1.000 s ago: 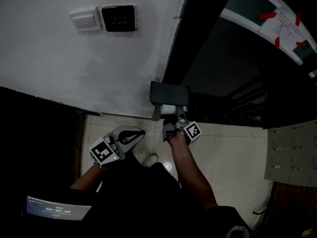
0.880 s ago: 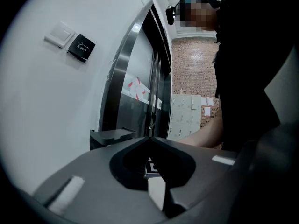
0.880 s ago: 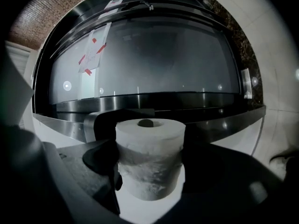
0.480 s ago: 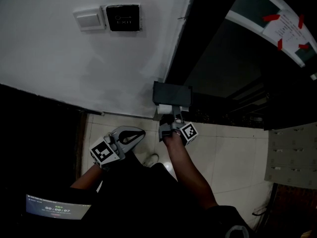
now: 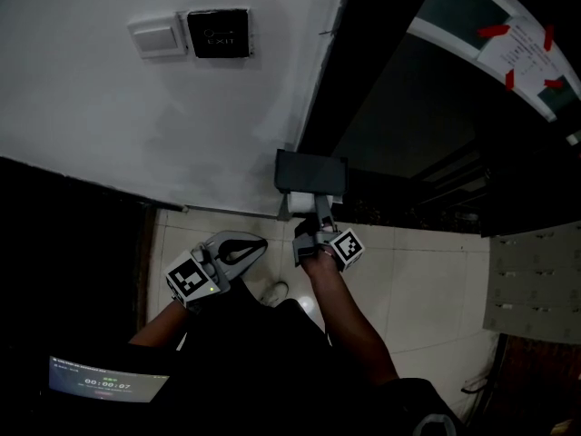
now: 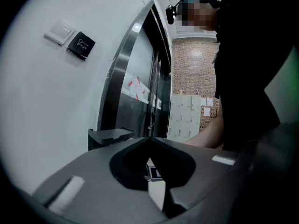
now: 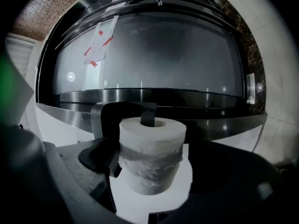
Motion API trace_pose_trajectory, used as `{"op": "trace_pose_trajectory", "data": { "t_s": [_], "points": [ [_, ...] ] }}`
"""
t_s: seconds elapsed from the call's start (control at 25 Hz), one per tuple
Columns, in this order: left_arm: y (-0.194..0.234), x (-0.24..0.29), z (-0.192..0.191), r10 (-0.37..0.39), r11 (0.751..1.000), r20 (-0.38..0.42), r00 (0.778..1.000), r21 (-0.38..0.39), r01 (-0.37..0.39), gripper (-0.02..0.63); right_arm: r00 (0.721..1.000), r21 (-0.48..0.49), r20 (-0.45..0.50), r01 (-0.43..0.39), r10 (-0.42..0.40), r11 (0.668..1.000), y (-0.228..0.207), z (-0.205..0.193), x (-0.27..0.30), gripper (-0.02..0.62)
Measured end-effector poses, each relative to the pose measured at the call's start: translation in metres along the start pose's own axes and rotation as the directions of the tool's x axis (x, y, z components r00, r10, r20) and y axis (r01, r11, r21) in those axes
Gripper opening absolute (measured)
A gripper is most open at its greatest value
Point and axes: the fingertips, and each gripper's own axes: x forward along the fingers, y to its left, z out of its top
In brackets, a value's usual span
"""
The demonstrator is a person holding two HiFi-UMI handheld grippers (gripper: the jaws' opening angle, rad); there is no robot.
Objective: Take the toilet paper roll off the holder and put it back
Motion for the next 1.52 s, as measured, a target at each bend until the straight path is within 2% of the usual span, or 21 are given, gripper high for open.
{"op": "trace_pose_trajectory", "data": {
  "t_s": [0.12,0.24,0.4,0.48,0.56,0.68,0.8,0.88,0.96,1.04,1.08,1.2,1.28,1.4,1.52],
  "points": [
    [-0.001,0.003,0.004,0.000,1.000,-0.001,1.000,-0.014,0.000,0.002,1.000,-0.006,-0.015,0.006,-0.006,1.000,-0.003,-0.002,-0.010,0.483],
    [-0.001,0.006,0.000,-0.008,1.000,0.004,1.000,0.010,0.008,0.002,0.998,-0.027,-0.052,0.017,-0.018,0.999,-0.005,-0.008,-0.023,0.483],
    [-0.002,0.010,0.004,-0.017,1.000,0.002,1.000,-0.004,0.017,0.002,0.992,-0.101,-0.122,0.019,-0.032,0.995,0.001,-0.016,-0.043,0.483],
    [-0.003,0.011,0.005,-0.017,1.000,-0.001,1.000,-0.011,0.017,0.002,0.987,-0.174,-0.159,-0.013,-0.015,0.985,0.013,-0.018,-0.052,0.483],
    [-0.003,0.013,0.006,-0.020,1.000,-0.002,1.000,-0.008,0.020,0.002,0.977,-0.270,-0.212,-0.095,0.037,0.958,0.036,-0.022,-0.057,0.483],
    [-0.002,0.015,0.005,-0.031,0.999,0.009,0.999,0.017,0.031,0.002,0.951,-0.404,-0.298,-0.201,0.080,0.892,0.068,-0.031,-0.062,0.479],
    [-0.005,0.017,0.004,-0.041,0.999,0.016,0.999,0.030,0.040,0.002,0.931,-0.554,-0.362,-0.263,0.056,0.790,0.086,-0.040,-0.070,0.470],
    [-0.008,0.018,0.006,-0.041,0.999,0.004,0.999,0.010,0.041,0.002,0.910,-0.649,-0.410,-0.333,0.055,0.684,0.102,-0.050,-0.076,0.451],
    [-0.009,0.018,0.008,-0.038,0.999,-0.003,0.999,-0.001,0.038,0.002,0.889,-0.730,-0.456,-0.406,0.050,0.549,0.118,-0.059,-0.080,0.406],
    [-0.006,0.019,0.008,-0.042,0.999,0.002,0.999,0.015,0.042,0.002,0.873,-0.777,-0.485,-0.456,0.049,0.435,0.132,-0.067,-0.083,0.319],
    [-0.006,0.019,0.008,-0.044,0.999,0.004,0.999,0.018,0.044,0.002,0.868,-0.787,-0.493,-0.471,0.053,0.398,0.137,-0.070,-0.085,0.267],
    [-0.006,0.016,0.003,-0.049,0.998,0.010,0.999,0.044,0.049,0.002,0.864,-0.799,-0.498,-0.492,0.075,0.345,0.145,-0.074,-0.092,0.108],
    [-0.006,0.015,0.000,-0.052,0.997,0.014,0.999,0.058,0.051,0.002,0.862,-0.805,-0.501,-0.498,0.079,0.322,0.149,-0.076,-0.095,0.037],
    [-0.006,0.016,0.002,-0.055,0.997,0.020,0.998,0.061,0.054,0.002,0.856,-0.810,-0.511,-0.510,0.079,0.288,0.153,-0.077,-0.097,0.002],
    [-0.006,0.014,0.002,-0.052,0.997,0.020,0.998,0.056,0.051,0.002,0.843,-0.799,-0.528,-0.533,0.099,0.277,0.159,-0.083,-0.098,0.002]
  ]
}}
